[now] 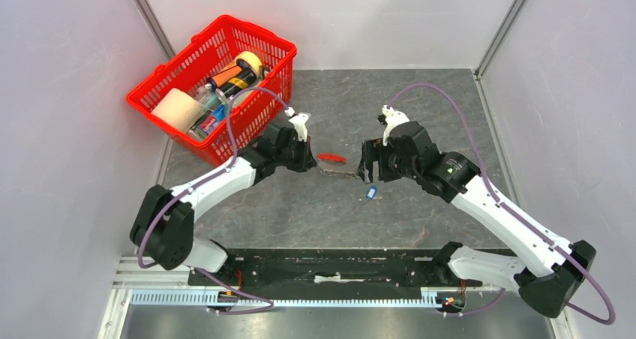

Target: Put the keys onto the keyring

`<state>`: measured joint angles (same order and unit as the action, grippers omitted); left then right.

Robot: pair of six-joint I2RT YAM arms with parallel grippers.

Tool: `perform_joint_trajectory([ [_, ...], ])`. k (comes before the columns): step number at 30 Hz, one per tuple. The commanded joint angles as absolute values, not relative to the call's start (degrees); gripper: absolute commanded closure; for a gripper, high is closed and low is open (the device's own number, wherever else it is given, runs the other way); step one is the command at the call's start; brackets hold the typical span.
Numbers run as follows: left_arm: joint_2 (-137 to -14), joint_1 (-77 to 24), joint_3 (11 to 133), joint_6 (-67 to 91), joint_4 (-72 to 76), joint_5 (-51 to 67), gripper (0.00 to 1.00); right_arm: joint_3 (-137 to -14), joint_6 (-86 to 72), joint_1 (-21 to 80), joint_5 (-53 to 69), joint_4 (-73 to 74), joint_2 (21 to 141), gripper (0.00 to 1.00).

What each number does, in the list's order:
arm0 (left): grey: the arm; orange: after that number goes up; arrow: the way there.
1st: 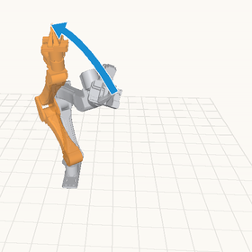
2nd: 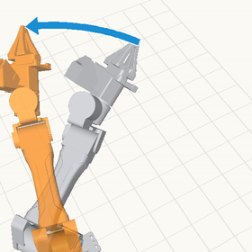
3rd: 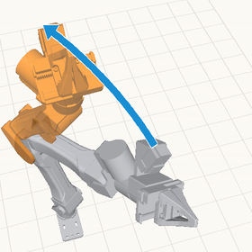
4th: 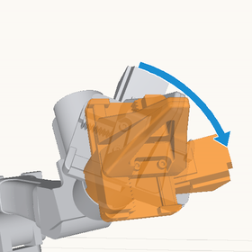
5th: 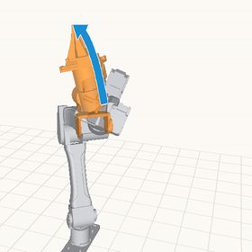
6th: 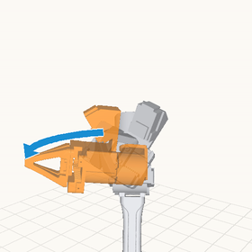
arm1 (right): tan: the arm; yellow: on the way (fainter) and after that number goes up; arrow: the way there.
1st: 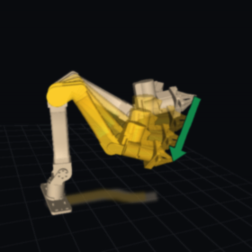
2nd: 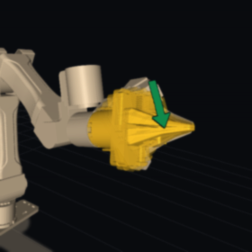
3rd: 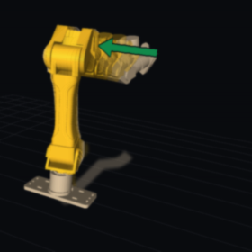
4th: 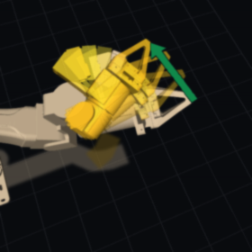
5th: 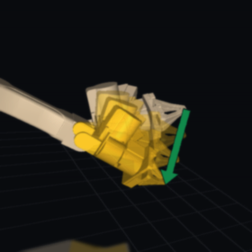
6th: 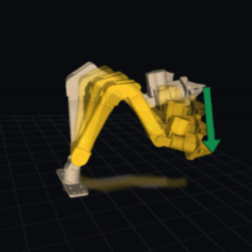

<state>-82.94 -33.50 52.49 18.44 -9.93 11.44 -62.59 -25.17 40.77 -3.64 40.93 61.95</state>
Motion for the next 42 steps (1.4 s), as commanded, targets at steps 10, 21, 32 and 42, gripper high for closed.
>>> perform_joint_trajectory([
  [10, -70.7, -34.5, 58.8, 13.7, -16.7, 26.4, 0.98, -69.5, -17.5, 40.8, 8.7, 43.3, 59.5, 0.17],
  [21, -64.8, -36.3, 61.3, 8.3, -24.7, 38.5, 0.98, -74.7, -12.8, 43.2, 18.5, 42.5, 60.8, 0.19],
  [32, -59.2, -37.8, 62.5, 5.8, -27.5, 45.8, 0.98, -74.8, -6.7, 50.1, 24.6, 40.8, 60.9, 0.29],
  [42, -55.9, -38.1, 63.8, 5.9, -27.2, 53.1, 0.98, -74.5, -3.7, 54.6, 23.2, 34.6, 60.6, 0.36],
])
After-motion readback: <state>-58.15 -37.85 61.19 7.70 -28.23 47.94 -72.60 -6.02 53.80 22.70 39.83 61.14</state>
